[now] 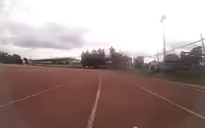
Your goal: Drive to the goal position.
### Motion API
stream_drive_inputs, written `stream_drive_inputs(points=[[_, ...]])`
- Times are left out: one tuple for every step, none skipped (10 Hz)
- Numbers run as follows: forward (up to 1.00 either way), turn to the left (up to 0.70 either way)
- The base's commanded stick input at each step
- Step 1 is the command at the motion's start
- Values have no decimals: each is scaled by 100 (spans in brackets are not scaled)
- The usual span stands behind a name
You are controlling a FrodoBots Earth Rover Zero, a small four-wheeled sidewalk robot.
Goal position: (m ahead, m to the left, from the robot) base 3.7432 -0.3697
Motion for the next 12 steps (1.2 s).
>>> stream_drive_inputs(points=[[70,0],[70,0],[70,0],[70,0],[70,0],[70,0],[70,0],[70,0],[70,0],[70,0],[70,0],[70,0]])
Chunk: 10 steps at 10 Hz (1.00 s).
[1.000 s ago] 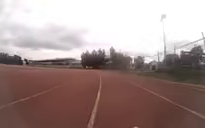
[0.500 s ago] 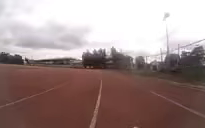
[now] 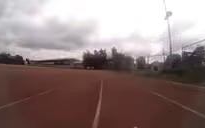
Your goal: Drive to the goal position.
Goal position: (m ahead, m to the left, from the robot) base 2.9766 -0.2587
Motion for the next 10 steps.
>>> stream_drive_inputs(points=[[70,0],[70,0],[70,0],[70,0],[70,0],[70,0],[70,0],[70,0],[70,0],[70,0]])
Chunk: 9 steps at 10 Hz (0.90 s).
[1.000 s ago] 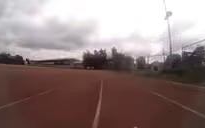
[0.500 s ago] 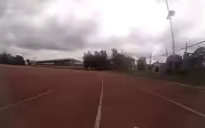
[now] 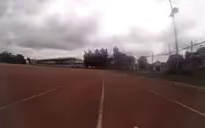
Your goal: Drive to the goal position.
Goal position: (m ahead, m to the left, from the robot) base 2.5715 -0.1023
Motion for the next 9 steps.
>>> stream_drive_inputs(points=[[70,0],[70,0],[70,0],[70,0],[70,0],[70,0],[70,0],[70,0],[70,0]])
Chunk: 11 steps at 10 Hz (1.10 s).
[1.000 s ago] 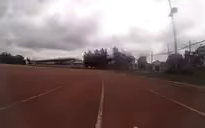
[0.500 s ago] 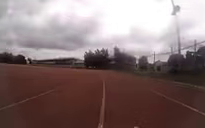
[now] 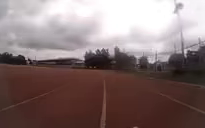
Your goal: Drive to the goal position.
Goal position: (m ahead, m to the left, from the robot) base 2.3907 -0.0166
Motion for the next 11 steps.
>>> stream_drive_inputs(points=[[70,0],[70,0],[70,0],[70,0],[70,0],[70,0],[70,0],[70,0],[70,0],[70,0],[70,0]])
